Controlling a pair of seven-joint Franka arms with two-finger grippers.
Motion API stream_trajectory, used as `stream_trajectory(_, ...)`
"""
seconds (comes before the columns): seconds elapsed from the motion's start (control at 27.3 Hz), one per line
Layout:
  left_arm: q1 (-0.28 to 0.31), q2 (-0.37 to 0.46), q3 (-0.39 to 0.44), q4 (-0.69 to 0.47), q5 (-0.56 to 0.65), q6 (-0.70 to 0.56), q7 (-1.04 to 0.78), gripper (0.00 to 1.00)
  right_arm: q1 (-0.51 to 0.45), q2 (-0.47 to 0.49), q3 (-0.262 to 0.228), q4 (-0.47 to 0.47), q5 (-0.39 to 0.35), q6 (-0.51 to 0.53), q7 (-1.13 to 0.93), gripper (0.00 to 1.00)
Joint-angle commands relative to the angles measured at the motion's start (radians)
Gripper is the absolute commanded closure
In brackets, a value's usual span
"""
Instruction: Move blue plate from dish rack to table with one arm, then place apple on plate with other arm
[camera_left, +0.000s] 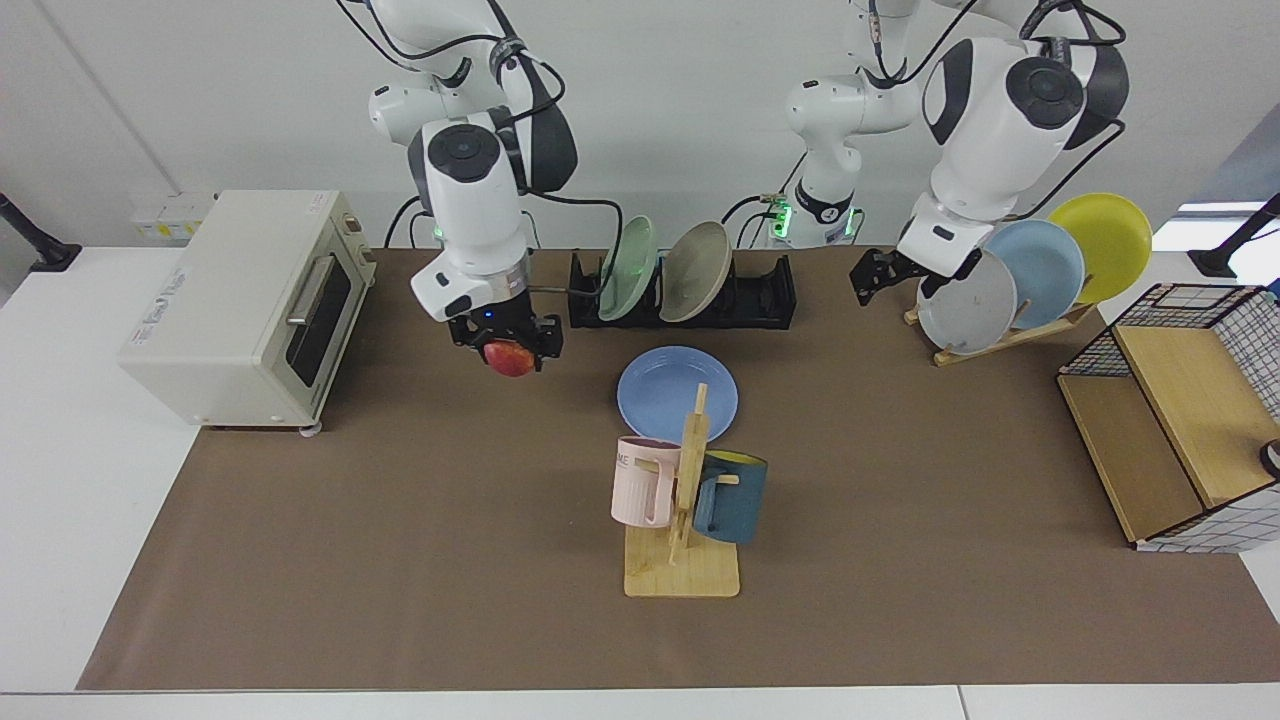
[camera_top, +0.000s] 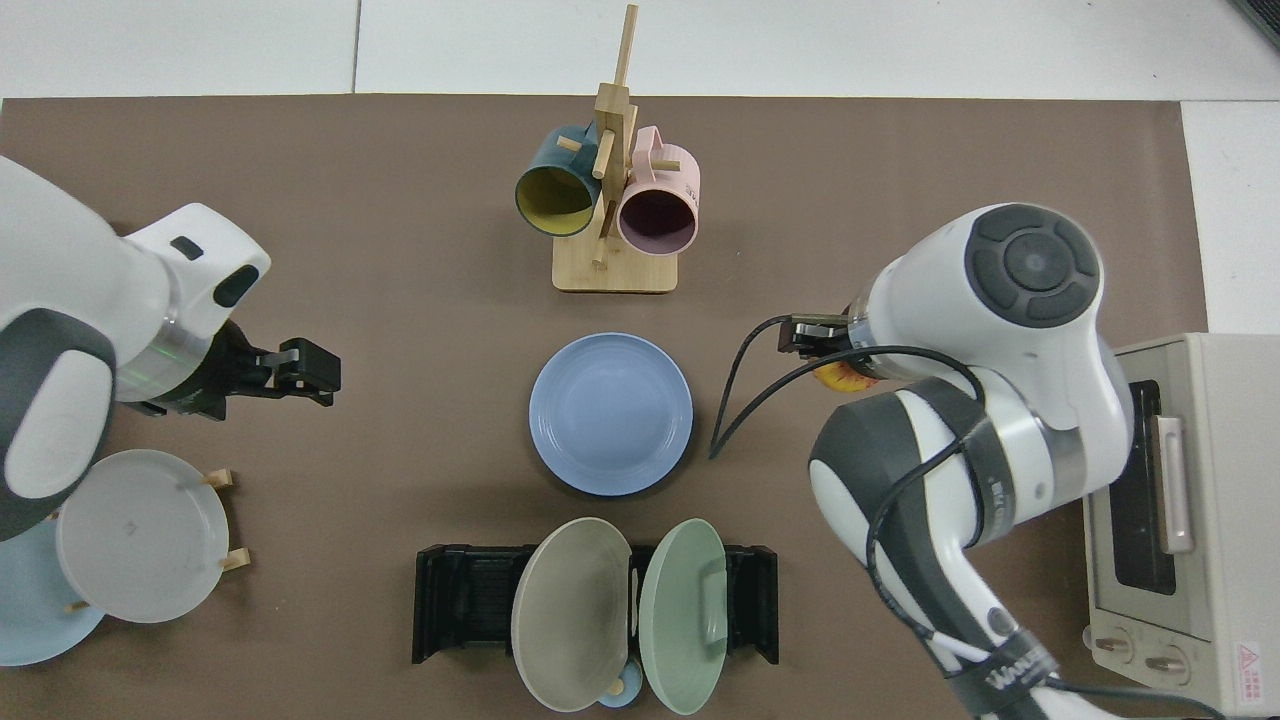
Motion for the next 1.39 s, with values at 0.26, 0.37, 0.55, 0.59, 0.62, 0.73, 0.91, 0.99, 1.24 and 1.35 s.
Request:
stream_trajectory(0.26, 0.015, -0.023, 0.105, 0.109, 0.018, -0.118, 0.189, 0.00, 0.174, 0.111, -0.005, 0.036, 0.001, 0.098, 0.267, 1.00)
stream_trajectory(0.37, 0.014, -0.054, 0.116, 0.080, 0.017, -0.103, 0.203, 0.00, 0.219, 0.159, -0.005, 0.036, -0.004, 0.132, 0.307, 1.00)
stream_trajectory(0.55, 0.014, -0.077, 0.114, 0.034, 0.015, -0.037, 0.189, 0.00, 0.272, 0.265, -0.005, 0.102, -0.004, 0.187, 0.408, 1.00)
stream_trajectory(0.59, 0.014, -0.077, 0.114, 0.033, 0.017, -0.037, 0.189, 0.00, 0.279, 0.285, -0.005, 0.125, -0.004, 0.186, 0.412, 1.00)
stream_trajectory(0.62, 0.014, -0.077, 0.114, 0.033, 0.015, -0.032, 0.190, 0.00, 0.282, 0.297, -0.005, 0.138, -0.004, 0.184, 0.413, 1.00)
stream_trajectory(0.73, 0.014, -0.077, 0.114, 0.033, 0.015, -0.029, 0.190, 0.00, 0.288, 0.317, -0.005, 0.146, 0.018, 0.187, 0.424, 1.00)
stream_trajectory(0.91, 0.014, -0.077, 0.113, 0.034, 0.015, -0.028, 0.187, 0.00, 0.300, 0.351, -0.005, 0.146, 0.025, 0.229, 0.425, 1.00)
stream_trajectory(0.99, 0.014, -0.075, 0.110, 0.036, 0.015, -0.028, 0.186, 0.00, 0.300, 0.363, -0.005, 0.146, 0.025, 0.246, 0.427, 1.00)
stream_trajectory(1.24, 0.014, -0.074, 0.105, 0.037, 0.015, -0.026, 0.186, 0.00, 0.314, 0.381, -0.005, 0.146, 0.076, 0.258, 0.428, 1.00)
stream_trajectory(1.35, 0.014, -0.072, 0.105, 0.039, 0.015, -0.026, 0.186, 0.00, 0.323, 0.388, -0.005, 0.145, 0.088, 0.279, 0.427, 1.00)
